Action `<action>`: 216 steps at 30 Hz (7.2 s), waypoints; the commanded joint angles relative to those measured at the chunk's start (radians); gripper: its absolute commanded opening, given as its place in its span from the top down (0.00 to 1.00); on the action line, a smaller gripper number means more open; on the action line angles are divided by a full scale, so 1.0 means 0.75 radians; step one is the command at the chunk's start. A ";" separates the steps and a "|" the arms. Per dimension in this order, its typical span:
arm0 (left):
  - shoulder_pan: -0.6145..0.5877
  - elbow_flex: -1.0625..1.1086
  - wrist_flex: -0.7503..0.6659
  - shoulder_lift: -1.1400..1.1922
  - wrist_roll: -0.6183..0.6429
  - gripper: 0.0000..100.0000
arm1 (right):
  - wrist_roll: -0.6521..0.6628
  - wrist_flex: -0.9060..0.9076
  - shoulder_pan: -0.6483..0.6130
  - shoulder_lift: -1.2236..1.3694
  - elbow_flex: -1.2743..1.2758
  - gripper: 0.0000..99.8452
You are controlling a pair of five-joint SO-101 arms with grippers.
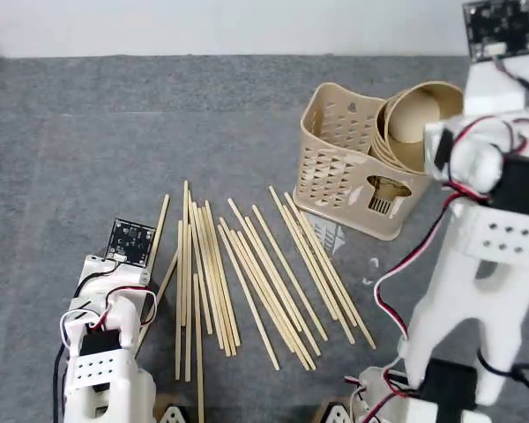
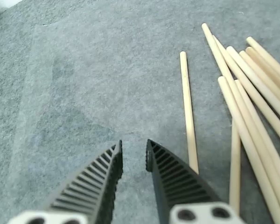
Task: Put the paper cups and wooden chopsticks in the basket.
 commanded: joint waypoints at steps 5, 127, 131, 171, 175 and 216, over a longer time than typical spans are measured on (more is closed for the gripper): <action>0.000 -0.011 -0.027 0.000 0.004 0.91 | 0.000 -0.375 -0.071 0.103 -0.008 0.80; -0.143 -0.296 -0.049 0.000 0.763 0.91 | -0.004 -0.484 -0.828 0.273 1.221 0.99; -0.143 -0.296 -0.049 0.000 0.763 0.91 | -0.008 -0.345 -0.854 0.161 1.160 0.99; -0.143 -0.283 -0.047 0.000 0.757 0.91 | -0.180 -0.508 -1.196 -0.081 0.559 0.99; -0.143 -0.283 -0.049 0.000 0.757 0.91 | -0.172 -0.574 -1.155 -0.087 0.556 0.99; -0.143 -0.281 -0.049 0.000 0.757 0.91 | -0.104 -1.259 -0.400 0.111 0.372 0.99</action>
